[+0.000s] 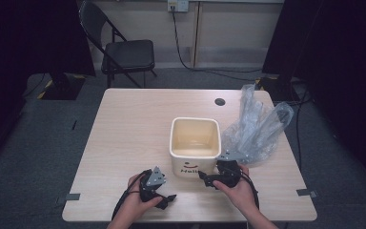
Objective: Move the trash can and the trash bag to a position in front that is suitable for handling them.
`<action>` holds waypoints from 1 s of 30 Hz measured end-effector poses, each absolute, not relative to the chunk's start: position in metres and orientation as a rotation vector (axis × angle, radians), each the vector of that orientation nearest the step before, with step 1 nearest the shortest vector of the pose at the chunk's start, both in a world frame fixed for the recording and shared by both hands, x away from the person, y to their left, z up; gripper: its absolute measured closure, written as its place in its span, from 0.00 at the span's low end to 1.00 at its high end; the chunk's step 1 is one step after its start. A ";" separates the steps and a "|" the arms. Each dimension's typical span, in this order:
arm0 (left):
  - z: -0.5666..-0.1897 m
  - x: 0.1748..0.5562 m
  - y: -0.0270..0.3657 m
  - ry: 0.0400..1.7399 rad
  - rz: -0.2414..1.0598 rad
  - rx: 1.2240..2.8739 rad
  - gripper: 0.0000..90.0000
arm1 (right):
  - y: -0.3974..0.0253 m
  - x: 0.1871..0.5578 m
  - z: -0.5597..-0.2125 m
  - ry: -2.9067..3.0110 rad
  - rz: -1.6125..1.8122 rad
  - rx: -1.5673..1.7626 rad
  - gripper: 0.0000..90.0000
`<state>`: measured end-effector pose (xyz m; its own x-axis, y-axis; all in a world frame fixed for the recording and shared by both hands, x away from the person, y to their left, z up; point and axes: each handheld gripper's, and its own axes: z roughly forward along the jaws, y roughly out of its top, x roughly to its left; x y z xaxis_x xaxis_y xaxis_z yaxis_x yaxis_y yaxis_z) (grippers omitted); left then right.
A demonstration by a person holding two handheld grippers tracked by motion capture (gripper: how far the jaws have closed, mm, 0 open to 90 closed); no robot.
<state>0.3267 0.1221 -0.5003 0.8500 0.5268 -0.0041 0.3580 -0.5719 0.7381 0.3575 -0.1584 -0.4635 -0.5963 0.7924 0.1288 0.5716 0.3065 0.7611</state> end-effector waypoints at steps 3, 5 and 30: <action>-0.500 0.327 0.122 0.640 0.276 2.238 0.16 | -0.154 0.363 -0.463 2.304 1.165 1.233 0.16; -0.500 0.327 0.122 0.639 0.276 2.239 0.16 | -0.151 0.367 -0.461 2.310 1.161 1.225 0.16; -0.500 0.327 0.122 0.637 0.270 2.237 0.16 | -0.119 0.410 -0.455 2.366 1.082 1.029 0.16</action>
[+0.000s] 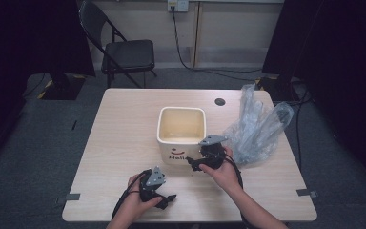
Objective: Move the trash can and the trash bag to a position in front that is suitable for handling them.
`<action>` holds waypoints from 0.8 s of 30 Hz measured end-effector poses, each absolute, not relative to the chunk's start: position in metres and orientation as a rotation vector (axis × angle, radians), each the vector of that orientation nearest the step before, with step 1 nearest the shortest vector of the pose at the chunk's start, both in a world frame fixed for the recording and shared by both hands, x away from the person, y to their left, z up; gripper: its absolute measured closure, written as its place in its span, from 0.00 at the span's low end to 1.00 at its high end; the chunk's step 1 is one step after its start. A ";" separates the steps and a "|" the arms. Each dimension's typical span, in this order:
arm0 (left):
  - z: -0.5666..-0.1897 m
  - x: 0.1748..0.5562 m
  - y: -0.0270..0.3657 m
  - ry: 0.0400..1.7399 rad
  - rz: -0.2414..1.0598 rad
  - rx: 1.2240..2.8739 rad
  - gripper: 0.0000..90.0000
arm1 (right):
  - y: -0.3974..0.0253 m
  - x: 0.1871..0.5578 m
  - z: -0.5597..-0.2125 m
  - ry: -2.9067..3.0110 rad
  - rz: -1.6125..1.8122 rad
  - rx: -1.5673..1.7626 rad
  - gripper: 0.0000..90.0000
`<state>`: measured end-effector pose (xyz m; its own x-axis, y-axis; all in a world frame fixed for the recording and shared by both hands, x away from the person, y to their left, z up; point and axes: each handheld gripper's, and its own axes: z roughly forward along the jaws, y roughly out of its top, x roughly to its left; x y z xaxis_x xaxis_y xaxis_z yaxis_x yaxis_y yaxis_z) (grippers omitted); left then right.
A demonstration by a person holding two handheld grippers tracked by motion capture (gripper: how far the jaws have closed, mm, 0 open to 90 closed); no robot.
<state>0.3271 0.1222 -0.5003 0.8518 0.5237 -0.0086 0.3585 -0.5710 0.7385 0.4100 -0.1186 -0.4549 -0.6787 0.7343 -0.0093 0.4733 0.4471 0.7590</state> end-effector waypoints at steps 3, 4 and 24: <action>-0.500 0.327 0.122 0.637 0.269 2.237 0.16 | -0.118 0.412 -0.454 2.368 1.083 1.025 0.16; -0.500 0.327 0.122 0.637 0.269 2.237 0.16 | -0.117 0.414 -0.453 2.372 1.071 1.010 0.16; -0.500 0.327 0.122 0.636 0.269 2.238 0.16 | -0.144 0.395 -0.444 2.437 1.025 0.954 0.18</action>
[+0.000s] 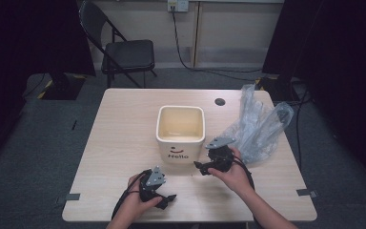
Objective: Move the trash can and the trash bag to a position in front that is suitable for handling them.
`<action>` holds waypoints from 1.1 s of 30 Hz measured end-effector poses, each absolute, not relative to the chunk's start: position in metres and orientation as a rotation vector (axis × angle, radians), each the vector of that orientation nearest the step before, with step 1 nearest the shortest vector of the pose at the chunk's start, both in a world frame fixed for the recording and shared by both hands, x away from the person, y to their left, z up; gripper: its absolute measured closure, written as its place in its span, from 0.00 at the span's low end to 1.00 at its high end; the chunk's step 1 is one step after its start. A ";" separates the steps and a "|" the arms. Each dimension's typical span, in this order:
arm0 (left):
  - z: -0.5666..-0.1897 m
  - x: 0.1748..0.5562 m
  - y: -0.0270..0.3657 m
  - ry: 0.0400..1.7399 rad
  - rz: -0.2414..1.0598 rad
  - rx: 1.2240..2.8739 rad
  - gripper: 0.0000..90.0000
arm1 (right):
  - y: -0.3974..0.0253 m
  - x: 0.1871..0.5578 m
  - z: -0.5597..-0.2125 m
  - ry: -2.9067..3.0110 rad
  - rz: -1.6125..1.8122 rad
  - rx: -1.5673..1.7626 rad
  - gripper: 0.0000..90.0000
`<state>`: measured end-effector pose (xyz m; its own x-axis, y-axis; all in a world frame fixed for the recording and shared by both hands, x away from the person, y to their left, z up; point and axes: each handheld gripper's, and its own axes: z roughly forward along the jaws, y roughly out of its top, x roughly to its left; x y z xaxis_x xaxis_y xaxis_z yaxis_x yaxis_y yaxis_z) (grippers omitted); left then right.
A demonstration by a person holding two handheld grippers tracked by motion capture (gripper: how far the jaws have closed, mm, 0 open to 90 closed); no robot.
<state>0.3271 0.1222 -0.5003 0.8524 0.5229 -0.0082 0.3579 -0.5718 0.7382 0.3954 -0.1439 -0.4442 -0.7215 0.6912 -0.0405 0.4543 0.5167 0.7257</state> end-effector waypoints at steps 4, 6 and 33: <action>-0.500 0.327 0.122 0.636 0.270 2.238 0.16 | -0.155 0.392 -0.436 2.447 1.006 0.944 0.18; -0.500 0.327 0.122 0.636 0.270 2.238 0.16 | -0.160 0.391 -0.433 2.441 0.998 0.944 0.18; -0.500 0.327 0.122 0.637 0.274 2.238 0.16 | -0.207 0.396 -0.422 2.434 0.946 1.056 0.16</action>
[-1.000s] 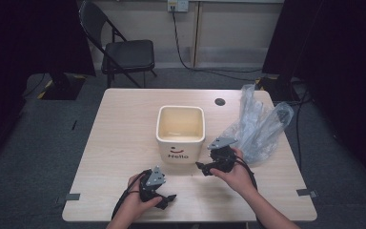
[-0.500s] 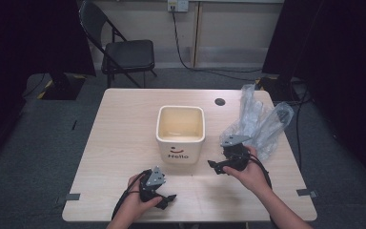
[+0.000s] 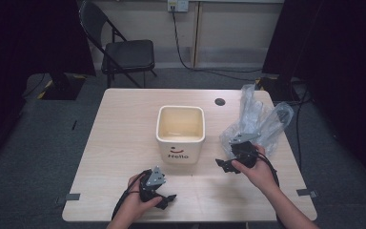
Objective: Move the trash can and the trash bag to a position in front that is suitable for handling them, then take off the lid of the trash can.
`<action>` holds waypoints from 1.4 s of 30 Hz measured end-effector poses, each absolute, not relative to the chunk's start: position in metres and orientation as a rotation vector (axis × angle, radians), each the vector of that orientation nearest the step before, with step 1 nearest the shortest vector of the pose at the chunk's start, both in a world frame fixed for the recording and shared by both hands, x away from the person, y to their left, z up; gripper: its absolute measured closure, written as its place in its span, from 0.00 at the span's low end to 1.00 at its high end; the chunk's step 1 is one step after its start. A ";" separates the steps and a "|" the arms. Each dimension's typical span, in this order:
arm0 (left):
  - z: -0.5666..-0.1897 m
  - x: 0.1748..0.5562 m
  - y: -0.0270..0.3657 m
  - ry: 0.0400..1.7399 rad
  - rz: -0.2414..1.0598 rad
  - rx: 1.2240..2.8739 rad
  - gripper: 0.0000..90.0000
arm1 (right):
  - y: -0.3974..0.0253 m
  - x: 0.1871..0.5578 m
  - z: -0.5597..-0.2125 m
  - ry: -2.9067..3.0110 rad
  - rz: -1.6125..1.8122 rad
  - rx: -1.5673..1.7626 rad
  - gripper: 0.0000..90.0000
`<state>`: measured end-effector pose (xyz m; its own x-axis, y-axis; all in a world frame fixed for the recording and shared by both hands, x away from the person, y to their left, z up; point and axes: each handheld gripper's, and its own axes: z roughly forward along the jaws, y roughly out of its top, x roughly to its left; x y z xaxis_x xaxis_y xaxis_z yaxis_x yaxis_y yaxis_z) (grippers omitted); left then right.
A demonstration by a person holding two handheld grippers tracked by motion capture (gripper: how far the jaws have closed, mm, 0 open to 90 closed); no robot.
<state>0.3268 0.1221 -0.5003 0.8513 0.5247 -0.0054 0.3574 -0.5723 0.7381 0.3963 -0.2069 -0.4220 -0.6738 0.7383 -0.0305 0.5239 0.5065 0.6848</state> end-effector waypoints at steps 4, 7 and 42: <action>-0.500 0.327 0.122 0.637 0.274 2.238 0.16 | -0.216 0.397 -0.423 2.426 0.939 1.085 0.16; -0.500 0.327 0.122 0.639 0.275 2.237 0.16 | -0.224 0.399 -0.424 2.409 0.933 1.109 0.16; -0.500 0.327 0.122 0.639 0.276 2.237 0.16 | -0.264 0.425 -0.433 2.309 0.849 1.273 0.17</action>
<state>0.3267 0.1220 -0.5003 0.8502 0.5264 -0.0047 0.3579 -0.5715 0.7385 0.4253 -0.2641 -0.4330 -0.5236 0.8514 -0.0306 0.6289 0.4104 0.6604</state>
